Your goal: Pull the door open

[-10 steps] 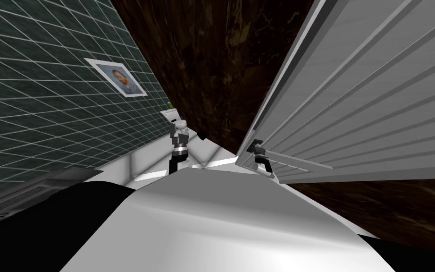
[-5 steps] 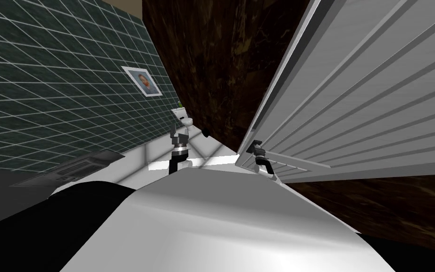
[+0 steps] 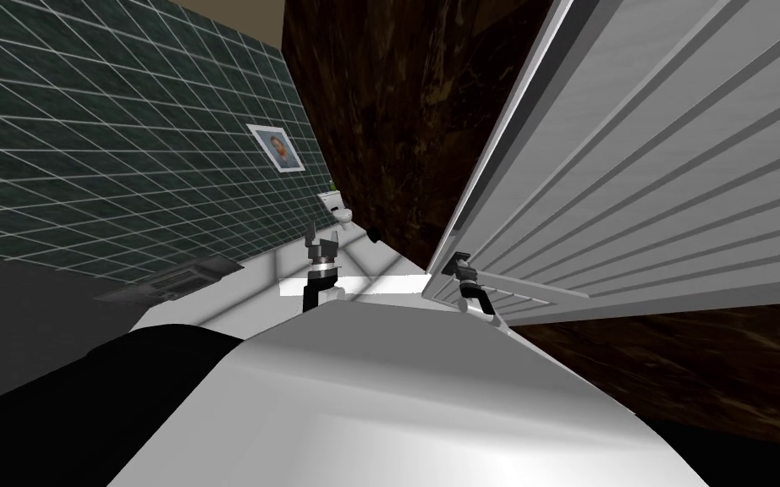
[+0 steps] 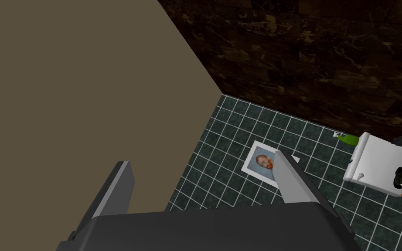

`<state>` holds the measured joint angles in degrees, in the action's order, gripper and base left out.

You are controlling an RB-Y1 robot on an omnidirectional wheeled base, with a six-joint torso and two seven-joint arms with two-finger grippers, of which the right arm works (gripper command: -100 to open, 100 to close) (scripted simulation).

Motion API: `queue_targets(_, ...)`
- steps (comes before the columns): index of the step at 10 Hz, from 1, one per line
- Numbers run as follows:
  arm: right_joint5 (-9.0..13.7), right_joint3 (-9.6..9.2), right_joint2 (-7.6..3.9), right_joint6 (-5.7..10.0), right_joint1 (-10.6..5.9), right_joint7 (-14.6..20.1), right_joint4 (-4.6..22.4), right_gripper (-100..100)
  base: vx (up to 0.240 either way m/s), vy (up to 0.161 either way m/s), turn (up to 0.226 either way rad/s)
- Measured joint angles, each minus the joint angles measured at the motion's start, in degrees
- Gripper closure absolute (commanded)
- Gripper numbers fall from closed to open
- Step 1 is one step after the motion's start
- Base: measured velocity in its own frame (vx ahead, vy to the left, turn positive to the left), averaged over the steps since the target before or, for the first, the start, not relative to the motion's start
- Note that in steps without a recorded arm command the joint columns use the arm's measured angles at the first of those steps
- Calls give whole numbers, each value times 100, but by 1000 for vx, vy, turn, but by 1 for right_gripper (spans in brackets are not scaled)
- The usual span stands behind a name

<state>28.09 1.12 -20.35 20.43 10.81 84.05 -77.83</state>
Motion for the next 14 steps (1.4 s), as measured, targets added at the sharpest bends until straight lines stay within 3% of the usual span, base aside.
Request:
queue_targets(9,-92,-476,-514,291,344,543,-248,100,-188,-54,101)
queue_targets(10,-97,-501,-511,282,359,552,-244,100,-139,-55,109)
queue_targets(14,-146,-645,-767,451,501,779,-335,100,-229,-56,122)
